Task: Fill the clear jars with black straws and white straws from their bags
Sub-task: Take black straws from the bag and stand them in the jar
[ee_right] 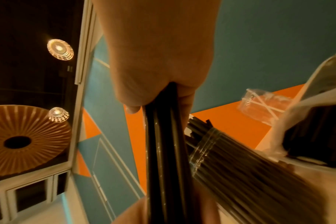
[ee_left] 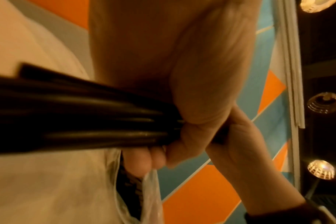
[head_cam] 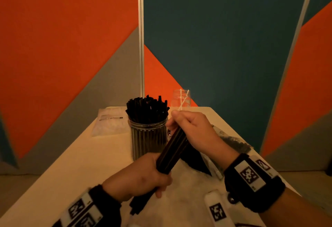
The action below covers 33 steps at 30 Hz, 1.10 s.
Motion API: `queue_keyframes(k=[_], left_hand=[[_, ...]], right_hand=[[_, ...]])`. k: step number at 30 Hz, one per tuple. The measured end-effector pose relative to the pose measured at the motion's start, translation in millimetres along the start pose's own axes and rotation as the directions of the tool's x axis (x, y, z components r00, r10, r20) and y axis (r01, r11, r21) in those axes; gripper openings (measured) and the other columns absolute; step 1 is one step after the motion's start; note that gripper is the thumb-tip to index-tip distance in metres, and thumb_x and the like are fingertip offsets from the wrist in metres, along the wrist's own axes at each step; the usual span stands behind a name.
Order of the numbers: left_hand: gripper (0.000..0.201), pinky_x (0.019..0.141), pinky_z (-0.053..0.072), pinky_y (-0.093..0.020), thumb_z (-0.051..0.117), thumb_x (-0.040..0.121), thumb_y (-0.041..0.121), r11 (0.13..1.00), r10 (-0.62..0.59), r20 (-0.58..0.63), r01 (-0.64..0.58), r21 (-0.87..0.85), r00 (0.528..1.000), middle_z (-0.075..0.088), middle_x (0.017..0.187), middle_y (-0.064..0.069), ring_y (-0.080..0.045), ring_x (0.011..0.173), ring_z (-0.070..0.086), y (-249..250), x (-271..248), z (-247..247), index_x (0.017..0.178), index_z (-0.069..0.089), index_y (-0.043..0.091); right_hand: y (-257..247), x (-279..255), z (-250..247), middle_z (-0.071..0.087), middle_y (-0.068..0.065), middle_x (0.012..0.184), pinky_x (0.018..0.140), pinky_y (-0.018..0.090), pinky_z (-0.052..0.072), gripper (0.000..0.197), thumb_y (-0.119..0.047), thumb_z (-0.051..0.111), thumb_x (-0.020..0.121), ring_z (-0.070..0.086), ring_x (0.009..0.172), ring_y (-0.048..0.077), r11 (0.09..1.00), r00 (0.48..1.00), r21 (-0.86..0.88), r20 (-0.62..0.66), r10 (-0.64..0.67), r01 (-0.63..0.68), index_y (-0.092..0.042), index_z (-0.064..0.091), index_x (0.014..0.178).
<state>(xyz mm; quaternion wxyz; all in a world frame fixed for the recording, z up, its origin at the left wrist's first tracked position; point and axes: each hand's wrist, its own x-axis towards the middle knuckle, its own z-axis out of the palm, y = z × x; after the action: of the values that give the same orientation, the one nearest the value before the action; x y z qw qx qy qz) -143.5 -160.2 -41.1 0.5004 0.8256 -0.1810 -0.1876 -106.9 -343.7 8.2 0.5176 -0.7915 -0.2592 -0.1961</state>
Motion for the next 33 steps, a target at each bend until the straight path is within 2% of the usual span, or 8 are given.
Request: queue_keyframes(k=[5,9,12,16,26,29,31,33], left_hand=[[0.010,0.061,0.053,-0.034,0.066,0.083,-0.003,0.963,0.065,-0.101,-0.089,-0.256,0.993,0.062,0.066,-0.016,-0.028,0.056,0.060,20,16,2,0.083,0.061,0.005],[0.008,0.061,0.051,-0.035,0.063,0.086,-0.007,0.927,0.104,-0.289,-0.198,-0.319,0.952,0.061,0.067,-0.015,-0.028,0.059,0.060,29,20,-14,0.090,0.061,0.000],[0.010,0.062,0.053,-0.032,0.064,0.090,-0.001,0.893,0.096,-0.489,-0.292,-0.343,0.867,0.062,0.070,-0.013,-0.026,0.063,0.061,33,23,-37,0.099,0.060,-0.003],[0.011,0.064,0.055,-0.030,0.059,0.093,-0.002,0.813,0.150,-0.601,-0.444,-0.377,0.785,0.060,0.072,-0.015,-0.023,0.063,0.062,48,31,-61,0.103,0.059,-0.005],[0.004,0.077,0.051,-0.040,0.058,0.098,0.009,0.683,0.220,-0.755,-0.650,-0.333,0.618,0.060,0.073,-0.008,-0.025,0.072,0.062,70,90,-119,0.098,0.055,0.006],[0.012,0.077,0.054,-0.041,0.063,0.095,0.016,0.784,0.250,-0.740,-0.579,-0.223,0.624,0.065,0.074,-0.006,-0.022,0.072,0.065,60,103,-118,0.095,0.059,0.005],[0.020,0.071,0.055,-0.038,0.070,0.088,0.031,0.917,0.329,-0.735,-0.385,0.101,0.593,0.068,0.076,0.000,-0.017,0.072,0.065,50,109,-113,0.087,0.064,0.012],[0.025,0.066,0.051,-0.034,0.068,0.082,0.048,0.874,0.468,-0.705,-0.164,0.457,0.533,0.064,0.078,0.006,-0.014,0.074,0.061,41,110,-107,0.080,0.060,0.024]], right_hand=[[-11,32,9,0.071,0.001,0.075,0.080,0.045,0.056,0.044,-0.050,0.048,0.100,0.067,0.071,0.013,0.997,0.998,0.030,0.004,-0.067,0.067,-0.020,0.075,0.083],[-1,57,3,0.070,-0.002,0.079,0.076,0.036,0.050,0.045,-0.052,0.038,0.101,0.064,0.073,0.010,0.988,0.968,0.147,-0.251,-0.016,0.054,-0.025,0.069,0.082],[27,52,15,0.064,-0.004,0.081,0.068,0.032,0.044,0.028,-0.033,0.050,0.103,0.055,0.072,0.003,0.983,0.993,-0.181,-0.106,-0.044,0.024,-0.024,0.066,0.082],[56,32,38,0.060,-0.011,0.103,0.084,0.029,0.041,0.015,-0.023,0.063,0.093,0.048,0.100,0.011,0.790,0.956,-0.538,0.171,-0.239,0.294,-0.028,0.065,0.106],[66,38,51,0.060,-0.008,0.106,0.089,0.021,0.042,0.018,-0.019,0.072,0.089,0.052,0.106,0.009,0.894,0.984,-0.414,0.123,-0.130,0.170,-0.020,0.069,0.107],[66,40,51,0.062,-0.007,0.105,0.089,0.024,0.044,0.018,-0.020,0.073,0.089,0.053,0.105,0.010,0.893,0.982,-0.413,0.126,-0.138,0.178,-0.020,0.070,0.106],[67,41,52,0.061,-0.007,0.105,0.089,0.026,0.045,0.017,-0.021,0.073,0.089,0.052,0.105,0.010,0.892,0.981,-0.413,0.132,-0.140,0.183,-0.020,0.070,0.106],[68,41,51,0.060,-0.007,0.104,0.088,0.026,0.045,0.017,-0.021,0.073,0.089,0.052,0.104,0.010,0.892,0.982,-0.416,0.131,-0.137,0.180,-0.019,0.069,0.105]])
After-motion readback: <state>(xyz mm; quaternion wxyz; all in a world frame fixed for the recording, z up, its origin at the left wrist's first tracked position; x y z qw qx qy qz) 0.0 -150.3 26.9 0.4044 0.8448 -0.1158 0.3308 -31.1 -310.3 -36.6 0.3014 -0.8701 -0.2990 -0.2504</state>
